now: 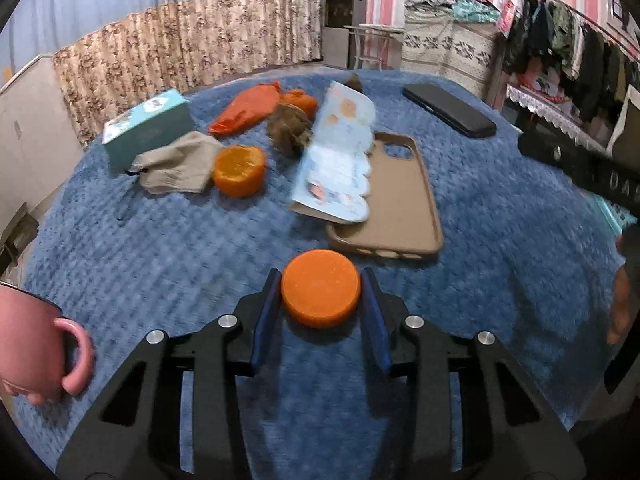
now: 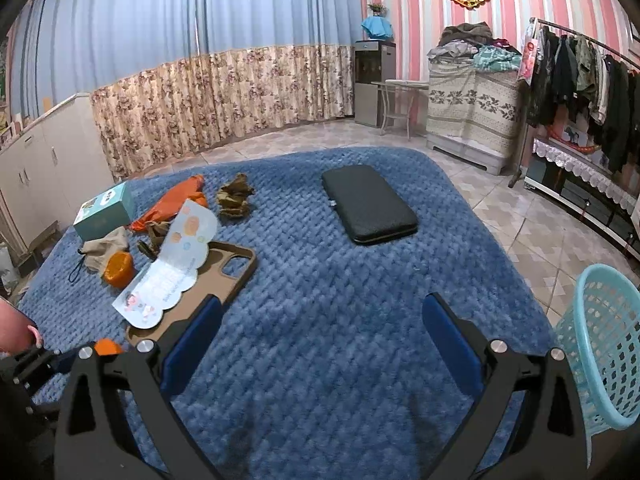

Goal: Collect trash
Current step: 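Lower the left tool onto the orange round lid and close it, then grasp the white paper card from the tan phone case with the right tool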

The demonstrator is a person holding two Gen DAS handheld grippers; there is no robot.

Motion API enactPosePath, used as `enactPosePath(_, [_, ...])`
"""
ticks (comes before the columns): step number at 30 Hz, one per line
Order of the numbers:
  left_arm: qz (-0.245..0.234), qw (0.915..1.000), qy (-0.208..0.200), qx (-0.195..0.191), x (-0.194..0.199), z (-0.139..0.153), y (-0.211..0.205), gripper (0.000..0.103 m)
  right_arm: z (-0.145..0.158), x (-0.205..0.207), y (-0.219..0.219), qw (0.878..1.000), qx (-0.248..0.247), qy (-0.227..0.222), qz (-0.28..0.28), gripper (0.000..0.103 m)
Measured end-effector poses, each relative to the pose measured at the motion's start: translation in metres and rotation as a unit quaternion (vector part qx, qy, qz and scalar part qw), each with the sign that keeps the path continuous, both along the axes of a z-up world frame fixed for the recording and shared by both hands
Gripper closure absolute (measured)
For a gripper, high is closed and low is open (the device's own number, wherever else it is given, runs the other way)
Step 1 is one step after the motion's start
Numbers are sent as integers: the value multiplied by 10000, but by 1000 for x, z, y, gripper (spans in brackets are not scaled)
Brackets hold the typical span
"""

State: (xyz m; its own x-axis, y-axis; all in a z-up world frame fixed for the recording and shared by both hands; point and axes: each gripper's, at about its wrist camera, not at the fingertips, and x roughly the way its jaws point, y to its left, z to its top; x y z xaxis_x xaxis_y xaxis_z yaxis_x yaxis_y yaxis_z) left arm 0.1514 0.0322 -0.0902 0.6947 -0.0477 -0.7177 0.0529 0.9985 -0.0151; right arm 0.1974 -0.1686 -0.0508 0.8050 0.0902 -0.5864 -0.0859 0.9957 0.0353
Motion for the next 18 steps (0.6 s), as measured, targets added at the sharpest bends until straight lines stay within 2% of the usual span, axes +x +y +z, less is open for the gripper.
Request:
enactPosePath(10, [733,9948,-676,219,2,44,69,64,-13,12,63,9981,253,306,464,5])
enactPosePath(16, [981,9916,-842,77,0,57,103,64,-28,15,115,9936,-271,453,1003,5])
enactPosePath(18, [1038,9907,-882,42,-2,60,111,64,-30,17,124,9921,-247,509,1121,5])
